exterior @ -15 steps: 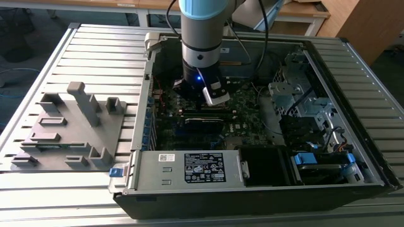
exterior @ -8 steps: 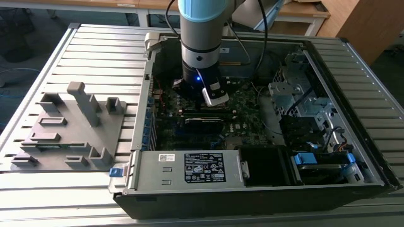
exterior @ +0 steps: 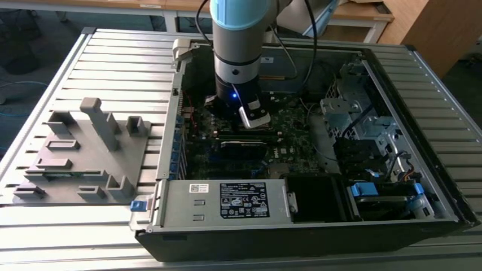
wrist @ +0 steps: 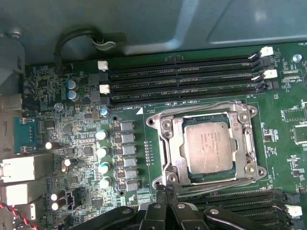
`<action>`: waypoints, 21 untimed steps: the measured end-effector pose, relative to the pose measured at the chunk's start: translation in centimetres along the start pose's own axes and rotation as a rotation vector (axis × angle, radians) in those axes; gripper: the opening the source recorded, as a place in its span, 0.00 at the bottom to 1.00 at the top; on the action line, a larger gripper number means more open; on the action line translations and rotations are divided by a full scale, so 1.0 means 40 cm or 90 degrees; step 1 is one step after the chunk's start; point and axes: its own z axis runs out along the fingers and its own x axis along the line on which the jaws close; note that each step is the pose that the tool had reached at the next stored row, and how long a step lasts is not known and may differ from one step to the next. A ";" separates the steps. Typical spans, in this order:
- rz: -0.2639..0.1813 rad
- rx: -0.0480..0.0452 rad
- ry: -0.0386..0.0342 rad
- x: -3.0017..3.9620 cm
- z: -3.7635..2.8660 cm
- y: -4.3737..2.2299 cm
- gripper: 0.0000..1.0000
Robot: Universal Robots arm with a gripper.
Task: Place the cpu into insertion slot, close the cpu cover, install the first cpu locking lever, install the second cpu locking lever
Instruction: 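Install the second cpu locking lever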
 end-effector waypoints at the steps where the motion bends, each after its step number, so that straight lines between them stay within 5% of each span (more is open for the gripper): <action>1: 0.000 -0.0030 0.0003 0.001 0.000 0.000 0.10; 9: 0.001 -0.0217 0.0024 0.004 0.005 -0.001 0.10; 21: 0.001 -0.0267 0.0031 0.010 0.009 -0.002 0.10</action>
